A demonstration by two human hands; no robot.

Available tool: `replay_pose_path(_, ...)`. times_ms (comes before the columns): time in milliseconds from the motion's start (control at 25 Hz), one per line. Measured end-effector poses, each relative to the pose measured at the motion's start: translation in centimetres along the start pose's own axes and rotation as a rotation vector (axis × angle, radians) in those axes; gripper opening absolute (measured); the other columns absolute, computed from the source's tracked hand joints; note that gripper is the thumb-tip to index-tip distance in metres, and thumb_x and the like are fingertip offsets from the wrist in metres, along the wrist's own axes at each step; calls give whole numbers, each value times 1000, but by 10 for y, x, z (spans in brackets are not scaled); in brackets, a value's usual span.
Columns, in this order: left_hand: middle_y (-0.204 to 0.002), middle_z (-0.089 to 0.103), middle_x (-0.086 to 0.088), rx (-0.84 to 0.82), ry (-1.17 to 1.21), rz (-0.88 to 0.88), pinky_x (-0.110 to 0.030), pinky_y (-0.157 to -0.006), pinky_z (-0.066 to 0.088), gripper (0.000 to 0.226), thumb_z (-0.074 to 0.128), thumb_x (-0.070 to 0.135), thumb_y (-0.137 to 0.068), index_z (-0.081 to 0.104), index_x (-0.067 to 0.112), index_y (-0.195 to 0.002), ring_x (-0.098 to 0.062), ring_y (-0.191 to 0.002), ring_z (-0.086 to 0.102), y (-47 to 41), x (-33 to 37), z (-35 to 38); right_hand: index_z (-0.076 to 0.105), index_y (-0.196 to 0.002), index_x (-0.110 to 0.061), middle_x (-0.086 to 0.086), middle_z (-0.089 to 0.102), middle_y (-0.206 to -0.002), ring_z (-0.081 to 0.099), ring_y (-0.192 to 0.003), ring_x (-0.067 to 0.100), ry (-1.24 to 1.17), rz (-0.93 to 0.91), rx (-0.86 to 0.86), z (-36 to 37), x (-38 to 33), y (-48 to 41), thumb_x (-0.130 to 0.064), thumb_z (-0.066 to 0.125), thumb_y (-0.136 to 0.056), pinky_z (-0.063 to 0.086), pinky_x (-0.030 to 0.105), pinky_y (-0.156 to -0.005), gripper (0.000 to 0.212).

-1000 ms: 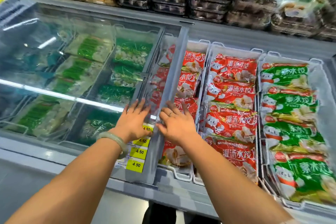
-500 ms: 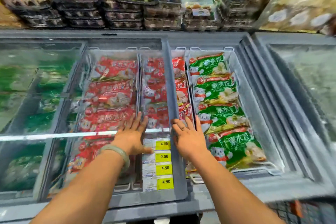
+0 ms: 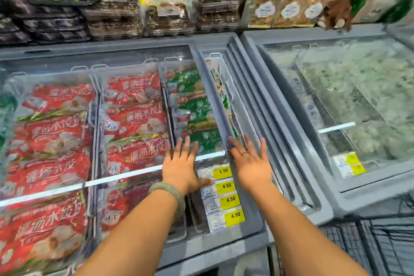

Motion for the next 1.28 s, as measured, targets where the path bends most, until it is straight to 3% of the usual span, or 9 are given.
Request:
replay_pose_path(120,-155,-31,0,-31,-39,2,-51,-118,-10,117,32,89,-67,-21,26,-149,-25,-143,-29,-23,50,1,67,-116,-18,8,38,-151,37,-138,32,4,181,48,4,61,1,-9,65,-70,-2,54,-112,47)
replay_pose_path(200,-153,-35,1,-60,-17,6,-51,-118,-11,115,34,87,-69,-23,26,-148,-25,-142,-32,-37,80,2,44,-141,-18,18,20,-157,22,-145,36,-40,324,11,12,105,4,-20,73,-74,-4,55,-112,73)
replay_pose_path(280,-152,-36,1,-62,6,20,-51,-118,-10,115,35,86,-70,-24,26,-148,-24,-141,-34,-48,107,2,7,-153,-19,20,-3,-159,-2,-148,34,-35,461,-71,20,147,11,-44,52,-91,-7,56,-116,81)
replay_pose_path(400,-153,-36,1,-60,12,24,-51,-118,-10,116,36,87,-69,-22,26,-149,-24,-141,-35,-62,141,0,-10,-151,-14,20,4,-159,-7,-148,31,-81,621,-154,30,197,22,-59,34,-92,-6,56,-117,86)
replay_pose_path(520,-152,-37,2,-80,-8,30,-51,-118,-10,117,37,87,-69,-24,26,-148,-24,-141,-35,-71,159,2,-7,-152,-9,14,23,-157,2,-149,23,-172,613,-179,42,212,22,-59,30,-94,-5,51,-117,85)
replay_pose_path(680,-152,-37,2,-77,-24,10,-50,-118,-11,118,36,88,-67,-24,26,-148,-22,-140,-35,-69,156,1,9,-151,-6,9,31,-155,19,-146,20,-180,526,-113,36,205,15,-51,33,-96,3,41,-121,74)
replay_pose_path(880,-152,-37,2,-93,-35,-6,-48,-119,-10,119,35,90,-65,-25,27,-147,-22,-141,-33,-66,156,-1,10,-152,-8,7,22,-158,11,-148,17,-284,540,-197,44,207,16,-50,32,-97,3,39,-122,73)
replay_pose_path(1000,-156,-28,0,-80,-27,23,-47,-121,-2,108,38,80,-76,-18,25,-150,-25,-145,-24,-55,158,-3,8,-152,-11,5,17,-160,6,-149,17,-363,565,-255,48,208,19,-50,35,-97,0,43,-121,73)
replay_pose_path(1280,-161,0,11,-128,-37,157,-48,-118,20,70,45,45,-92,9,32,-152,-21,-149,5,20,100,3,5,-152,-13,6,12,-160,7,-148,23,-102,488,-183,29,166,89,-11,46,-89,4,44,-121,75)
Point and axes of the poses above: each hand's wrist, its own y-axis away from the middle knuckle, its own z-axis out of the palm, x = y × z, the point moved 9 cm from there along -y, towards the middle knuckle
